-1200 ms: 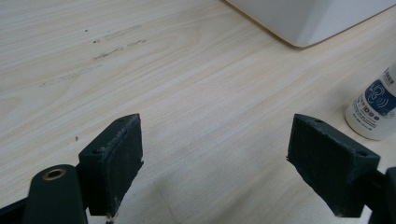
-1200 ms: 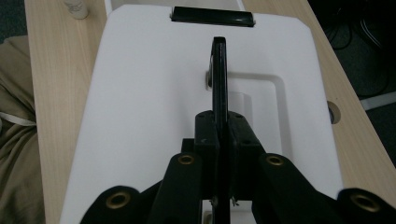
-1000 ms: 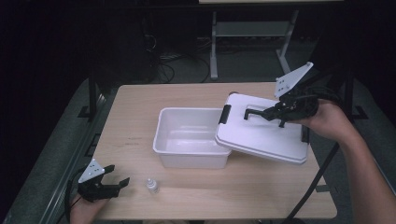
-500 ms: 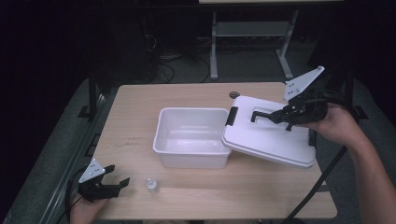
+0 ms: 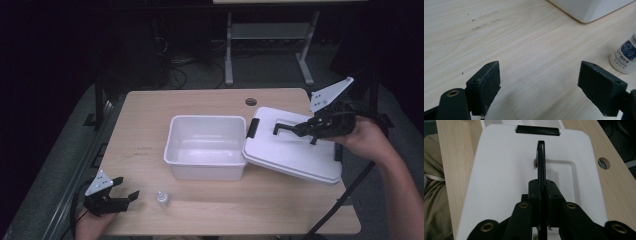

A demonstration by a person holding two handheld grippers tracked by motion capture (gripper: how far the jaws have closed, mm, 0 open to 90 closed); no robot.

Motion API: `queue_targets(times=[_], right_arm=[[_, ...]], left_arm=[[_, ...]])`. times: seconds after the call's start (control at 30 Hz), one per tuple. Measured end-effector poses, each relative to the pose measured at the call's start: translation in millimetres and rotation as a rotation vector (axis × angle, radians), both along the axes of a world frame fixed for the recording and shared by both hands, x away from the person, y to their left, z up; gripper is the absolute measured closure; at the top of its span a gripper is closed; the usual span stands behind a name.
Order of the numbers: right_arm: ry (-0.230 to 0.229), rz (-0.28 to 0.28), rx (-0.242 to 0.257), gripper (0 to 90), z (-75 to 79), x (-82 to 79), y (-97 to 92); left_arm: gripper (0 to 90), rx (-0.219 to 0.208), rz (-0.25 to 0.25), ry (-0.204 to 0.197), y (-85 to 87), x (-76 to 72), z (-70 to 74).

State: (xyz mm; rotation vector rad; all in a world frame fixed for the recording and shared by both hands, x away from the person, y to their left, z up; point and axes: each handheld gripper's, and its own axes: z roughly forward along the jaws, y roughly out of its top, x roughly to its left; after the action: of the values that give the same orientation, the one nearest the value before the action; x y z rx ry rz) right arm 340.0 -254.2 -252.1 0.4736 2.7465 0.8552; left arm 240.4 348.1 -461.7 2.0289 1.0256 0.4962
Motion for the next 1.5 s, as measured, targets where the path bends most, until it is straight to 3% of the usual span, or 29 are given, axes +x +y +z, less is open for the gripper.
queue_targets(times=[0.83,1.5], right_arm=[[0.035,-0.042,0.009,83.7,-27.2,-6.3,-29.8],[0.09,-0.031,-0.002,83.7,-60.1,7.1,-19.5]], left_arm=[[17.7,0.009,-0.001,0.003,-1.3,-0.2,-0.5],[17.7,0.006,0.005,0.004,0.8,-1.1,-0.5]])
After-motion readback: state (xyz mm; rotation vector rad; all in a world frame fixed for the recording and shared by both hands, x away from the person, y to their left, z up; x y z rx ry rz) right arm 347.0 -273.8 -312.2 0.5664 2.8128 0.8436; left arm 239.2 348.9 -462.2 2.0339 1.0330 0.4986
